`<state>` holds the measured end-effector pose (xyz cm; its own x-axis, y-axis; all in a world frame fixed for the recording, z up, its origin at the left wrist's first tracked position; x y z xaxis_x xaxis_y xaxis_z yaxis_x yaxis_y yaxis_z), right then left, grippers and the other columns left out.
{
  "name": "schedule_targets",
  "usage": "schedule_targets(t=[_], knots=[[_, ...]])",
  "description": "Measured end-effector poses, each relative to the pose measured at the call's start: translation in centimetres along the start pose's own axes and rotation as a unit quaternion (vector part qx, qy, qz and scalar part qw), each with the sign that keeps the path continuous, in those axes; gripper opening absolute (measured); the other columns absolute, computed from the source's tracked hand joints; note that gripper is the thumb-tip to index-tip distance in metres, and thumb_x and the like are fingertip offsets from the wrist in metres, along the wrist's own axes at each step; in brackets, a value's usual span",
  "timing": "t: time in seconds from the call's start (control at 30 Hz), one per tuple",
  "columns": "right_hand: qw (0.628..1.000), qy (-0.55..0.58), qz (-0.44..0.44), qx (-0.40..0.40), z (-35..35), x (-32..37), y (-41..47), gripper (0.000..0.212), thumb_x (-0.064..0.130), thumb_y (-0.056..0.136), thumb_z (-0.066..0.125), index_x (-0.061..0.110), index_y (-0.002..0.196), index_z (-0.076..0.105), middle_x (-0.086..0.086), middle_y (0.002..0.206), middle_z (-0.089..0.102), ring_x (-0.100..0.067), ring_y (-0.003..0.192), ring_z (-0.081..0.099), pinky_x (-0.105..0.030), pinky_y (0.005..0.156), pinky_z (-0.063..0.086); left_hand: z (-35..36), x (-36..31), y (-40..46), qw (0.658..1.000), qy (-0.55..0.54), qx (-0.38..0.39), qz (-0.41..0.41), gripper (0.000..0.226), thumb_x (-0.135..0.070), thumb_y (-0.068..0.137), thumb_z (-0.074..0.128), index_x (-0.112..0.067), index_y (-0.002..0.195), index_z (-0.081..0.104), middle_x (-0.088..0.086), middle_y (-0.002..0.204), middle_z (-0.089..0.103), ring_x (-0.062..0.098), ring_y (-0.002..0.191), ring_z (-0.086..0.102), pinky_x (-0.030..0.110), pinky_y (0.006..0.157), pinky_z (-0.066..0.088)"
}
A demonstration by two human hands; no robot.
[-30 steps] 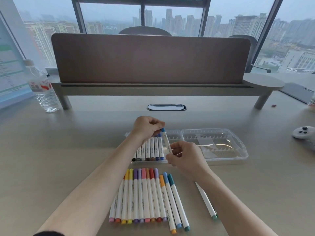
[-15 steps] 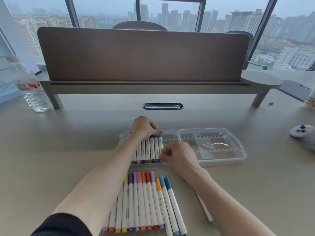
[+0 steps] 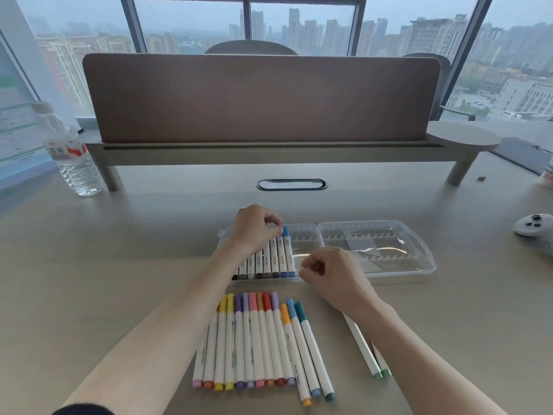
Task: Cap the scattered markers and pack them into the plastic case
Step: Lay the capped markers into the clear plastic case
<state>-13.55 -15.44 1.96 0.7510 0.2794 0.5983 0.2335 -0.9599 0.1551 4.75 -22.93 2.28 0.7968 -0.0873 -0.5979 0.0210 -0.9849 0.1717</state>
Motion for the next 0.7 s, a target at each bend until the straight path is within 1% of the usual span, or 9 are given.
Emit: schedule_targets(t=[0.07,0.13,0.2,0.3,0.37,0.43,0.5,0.6,0.7], knots=[[1.0,-0.003,0.001,0.014,-0.5,-0.4,-1.2,0.001,0.026,0.085,0.074,0.025,0.085,0.074,0.015,0.075,0.065,-0.001,0.068,0.059,-0.016,0.064,0.045,-0.4,-0.2,-1.4,1.0,0.004,0.003,0.01,0.011,-0.027,0.087,0.075,-0.025,0.097,0.076,-0.009,0.096,0.072,0.006,0.086,0.064,0.02,0.071,0.046],[0.999,-0.007,0.003,0.034,-0.9,-0.5,-2.4,0.006,0.028,0.084,0.074,0.026,0.079,0.073,0.014,0.071,0.065,0.0,0.066,0.059,-0.015,0.062,0.046,-0.6,-0.4,-3.0,1.0,0.004,0.029,0.007,0.008,-0.03,0.086,0.076,-0.028,0.093,0.074,-0.012,0.091,0.072,0.004,0.084,0.064,0.023,0.072,0.051],[0.998,-0.006,0.012,0.064,-1.2,-0.2,-3.7,0.01,0.031,0.083,0.075,0.027,0.075,0.071,0.012,0.07,0.066,-0.001,0.064,0.059,-0.014,0.059,0.048,-0.5,-1.2,-4.4,0.998,0.001,0.065,0.014,0.009,-0.029,0.084,0.078,-0.025,0.091,0.074,-0.011,0.087,0.071,0.004,0.081,0.065,0.025,0.074,0.054],[0.991,-0.007,0.011,0.133,-0.9,0.9,-6.0,0.018,0.038,0.083,0.075,0.025,0.072,0.07,0.008,0.066,0.066,-0.002,0.056,0.054,-0.016,0.052,0.045,-0.5,-2.3,-6.3,0.996,0.008,0.083,0.03,0.008,-0.028,0.083,0.08,-0.027,0.083,0.073,-0.017,0.08,0.069,-0.001,0.075,0.064,0.009,0.063,0.044],[0.986,-0.048,-0.007,0.16,-0.3,1.7,-7.1,0.022,0.039,0.083,0.074,0.021,0.072,0.069,0.006,0.065,0.065,-0.006,0.054,0.055,-0.018,0.052,0.045,-0.4,-2.7,-7.0,0.995,0.006,0.09,0.035,0.008,-0.029,0.081,0.082,-0.027,0.083,0.074,-0.017,0.079,0.07,-0.002,0.075,0.064,0.009,0.063,0.043],[0.984,-0.099,-0.024,0.148,-0.1,2.2,-7.7,0.022,0.039,0.081,0.073,0.019,0.071,0.067,0.004,0.067,0.067,-0.01,0.059,0.06,-0.019,0.053,0.047,-0.2,-3.0,-7.5,0.994,0.002,0.105,0.038,0.008,-0.028,0.081,0.082,-0.025,0.085,0.076,-0.014,0.08,0.071,0.0,0.076,0.065,0.014,0.067,0.047],[0.983,-0.13,-0.023,0.129,-0.1,2.2,-7.9,0.025,0.039,0.08,0.07,0.016,0.072,0.068,0.0,0.068,0.068,-0.012,0.061,0.063,-0.026,0.055,0.052,0.0,-3.3,-7.8,0.993,0.012,0.114,0.042,0.008,-0.029,0.083,0.08,-0.024,0.087,0.076,-0.013,0.082,0.071,0.0,0.078,0.065,0.016,0.071,0.048],[0.981,-0.158,-0.009,0.117,-0.2,2.3,-8.0,0.026,0.036,0.078,0.065,0.011,0.072,0.069,-0.005,0.069,0.069,-0.019,0.063,0.064,-0.033,0.059,0.057,0.2,-3.6,-8.2,0.991,0.025,0.12,0.046,0.007,-0.029,0.084,0.079,-0.024,0.088,0.076,-0.013,0.083,0.071,-0.001,0.079,0.064,0.015,0.07,0.047],[0.972,-0.194,0.012,0.128,-0.1,2.5,-8.2,0.029,0.034,0.078,0.063,0.011,0.06,0.059,-0.002,0.054,0.054,-0.02,0.052,0.051,-0.03,0.052,0.049,0.1,-3.7,-8.4,0.991,0.026,0.125,0.04,0.006,-0.028,0.084,0.079,-0.023,0.088,0.077,-0.014,0.082,0.07,-0.002,0.078,0.063,0.011,0.066,0.043]])
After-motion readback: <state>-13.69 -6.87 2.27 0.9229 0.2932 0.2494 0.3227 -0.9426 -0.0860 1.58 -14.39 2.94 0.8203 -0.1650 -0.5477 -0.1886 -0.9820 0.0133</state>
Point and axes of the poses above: each hand's wrist, its own y-axis towards the middle knuckle, its own z-axis out of the palm, x = y × z, the point moved 6 cm from there along y, towards the middle knuckle
